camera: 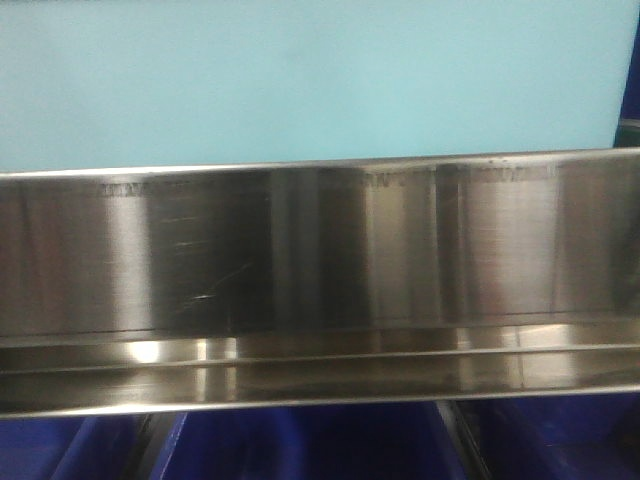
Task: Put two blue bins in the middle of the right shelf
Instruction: 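Lower both open grippers around opposite walls of the second light blue bin, then close both grippers on opposite walls of the light blue bin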
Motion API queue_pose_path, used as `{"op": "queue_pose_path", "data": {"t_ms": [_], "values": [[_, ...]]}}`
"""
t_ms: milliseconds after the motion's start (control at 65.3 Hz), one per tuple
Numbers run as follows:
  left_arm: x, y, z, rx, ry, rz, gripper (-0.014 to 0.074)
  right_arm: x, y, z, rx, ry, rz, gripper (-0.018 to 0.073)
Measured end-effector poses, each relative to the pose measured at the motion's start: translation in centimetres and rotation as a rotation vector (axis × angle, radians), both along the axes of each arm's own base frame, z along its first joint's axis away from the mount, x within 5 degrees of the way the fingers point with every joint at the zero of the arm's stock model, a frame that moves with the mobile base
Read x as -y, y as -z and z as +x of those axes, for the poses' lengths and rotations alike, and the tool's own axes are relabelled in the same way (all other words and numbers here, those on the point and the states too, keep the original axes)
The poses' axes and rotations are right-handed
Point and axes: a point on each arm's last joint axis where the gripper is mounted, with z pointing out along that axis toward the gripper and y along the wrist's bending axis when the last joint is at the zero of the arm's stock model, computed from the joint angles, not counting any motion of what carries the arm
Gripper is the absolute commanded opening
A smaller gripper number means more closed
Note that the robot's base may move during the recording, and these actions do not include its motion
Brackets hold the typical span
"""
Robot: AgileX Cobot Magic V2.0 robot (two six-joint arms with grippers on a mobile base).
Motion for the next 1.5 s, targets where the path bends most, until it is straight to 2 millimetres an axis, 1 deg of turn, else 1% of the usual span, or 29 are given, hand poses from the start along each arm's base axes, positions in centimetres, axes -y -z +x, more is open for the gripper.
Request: {"op": "queue_pose_path", "data": {"t_ms": [199, 490, 736, 828, 950, 1165, 1502], "values": [[0.0, 0.2, 0.0, -0.006, -0.016, -0.009, 0.0382, 0.0, 0.2, 0.0, -0.006, 0.001, -0.007, 0.0288], [0.0, 2.3, -0.1, -0.071, -0.033, 0.012, 0.0382, 0.1, 1.6, -0.1, -0.047, 0.000, -0.026, 0.0288], [-0.1, 2.5, -0.1, -0.078, -0.039, 0.012, 0.0382, 0.2, 3.1, -0.2, -0.087, 0.011, -0.045, 0.0288], [-0.1, 2.8, -0.1, -0.086, -0.039, 0.016, 0.0382, 0.2, 3.2, -0.3, -0.084, 0.013, -0.042, 0.0288], [-0.1, 3.7, -0.2, -0.113, -0.043, 0.027, 0.0382, 0.2, 3.2, -0.3, -0.084, 0.017, -0.040, 0.0288], [-0.2, 4.4, -0.5, -0.118, -0.038, 0.036, 0.0382, 0.2, 3.1, -0.3, -0.081, 0.016, -0.039, 0.0288], [-0.1, 4.6, -0.5, -0.127, -0.050, 0.017, 0.0382, 0.3, 3.1, -0.3, -0.078, 0.016, -0.038, 0.0288]]}}
